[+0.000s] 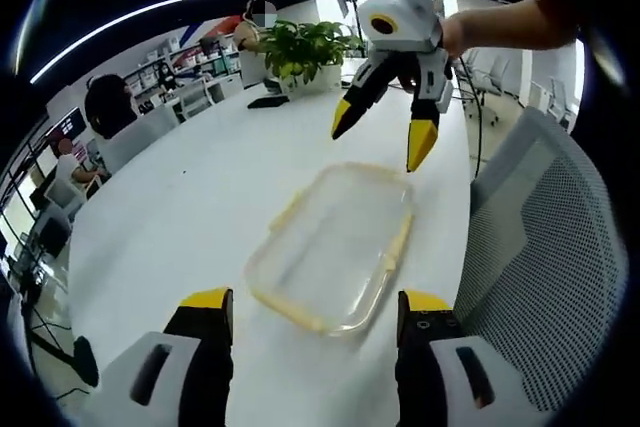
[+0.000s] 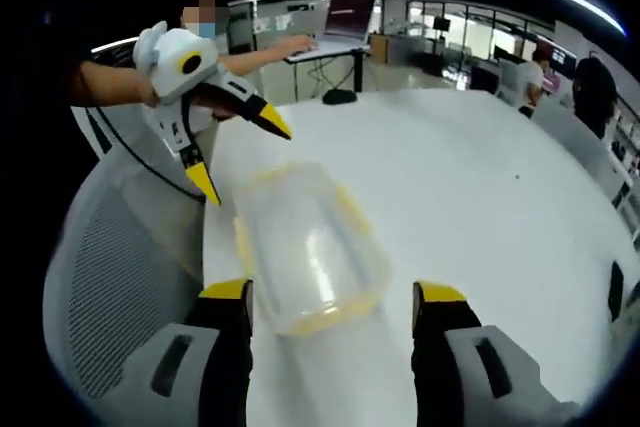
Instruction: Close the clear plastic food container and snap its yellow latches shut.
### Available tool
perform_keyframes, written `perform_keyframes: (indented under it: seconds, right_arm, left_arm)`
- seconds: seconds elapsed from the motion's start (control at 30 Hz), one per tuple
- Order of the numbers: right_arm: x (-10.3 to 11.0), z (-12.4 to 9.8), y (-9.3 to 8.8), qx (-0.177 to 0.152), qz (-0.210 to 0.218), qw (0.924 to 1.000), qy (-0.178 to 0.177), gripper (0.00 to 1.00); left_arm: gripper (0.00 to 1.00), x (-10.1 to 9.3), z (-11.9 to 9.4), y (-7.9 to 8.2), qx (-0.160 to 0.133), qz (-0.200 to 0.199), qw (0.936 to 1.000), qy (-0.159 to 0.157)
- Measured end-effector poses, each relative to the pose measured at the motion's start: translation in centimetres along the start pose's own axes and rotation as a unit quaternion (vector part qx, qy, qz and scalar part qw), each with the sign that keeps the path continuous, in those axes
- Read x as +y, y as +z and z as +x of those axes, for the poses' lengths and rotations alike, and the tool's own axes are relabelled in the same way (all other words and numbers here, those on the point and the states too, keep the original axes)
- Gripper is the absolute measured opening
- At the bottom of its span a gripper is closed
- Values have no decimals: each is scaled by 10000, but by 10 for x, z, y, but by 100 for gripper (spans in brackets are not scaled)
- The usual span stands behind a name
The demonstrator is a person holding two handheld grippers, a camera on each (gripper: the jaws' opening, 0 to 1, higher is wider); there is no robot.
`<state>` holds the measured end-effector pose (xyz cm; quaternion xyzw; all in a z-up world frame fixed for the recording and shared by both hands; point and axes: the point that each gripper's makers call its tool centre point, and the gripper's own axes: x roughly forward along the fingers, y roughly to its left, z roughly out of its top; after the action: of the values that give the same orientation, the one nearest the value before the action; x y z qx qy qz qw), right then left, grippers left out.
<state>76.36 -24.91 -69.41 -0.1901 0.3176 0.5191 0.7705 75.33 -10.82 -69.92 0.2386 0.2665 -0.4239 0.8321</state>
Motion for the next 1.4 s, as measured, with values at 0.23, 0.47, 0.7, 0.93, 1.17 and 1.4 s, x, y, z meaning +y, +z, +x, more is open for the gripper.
perform_keyframes:
  seconds: [0.23,0.47,0.7,0.93,1.17,1.4]
  right_arm:
    - [6,0,-8,-36,87,9999,-116,61]
    - [12,1,-24,56,170,9996,-207,58]
    - [14,5,-35,96,220,9991,-338,54]
    - [18,11,-39,36,272,9988,-414,49]
    - [18,14,-32,-118,434,9978,-487,44]
    - [15,17,-30,-144,491,9972,-537,43]
  left_arm:
    - [62,5,-1,-9,25,-151,9998,123]
    - [59,-4,5,-15,55,-237,9997,68]
    - [55,-7,12,-18,68,-304,9995,48]
    - [48,-6,17,-20,60,-325,9994,60]
    - [46,-7,23,-18,43,-317,9995,3]
    - [46,-7,27,-17,45,-284,9996,-62]
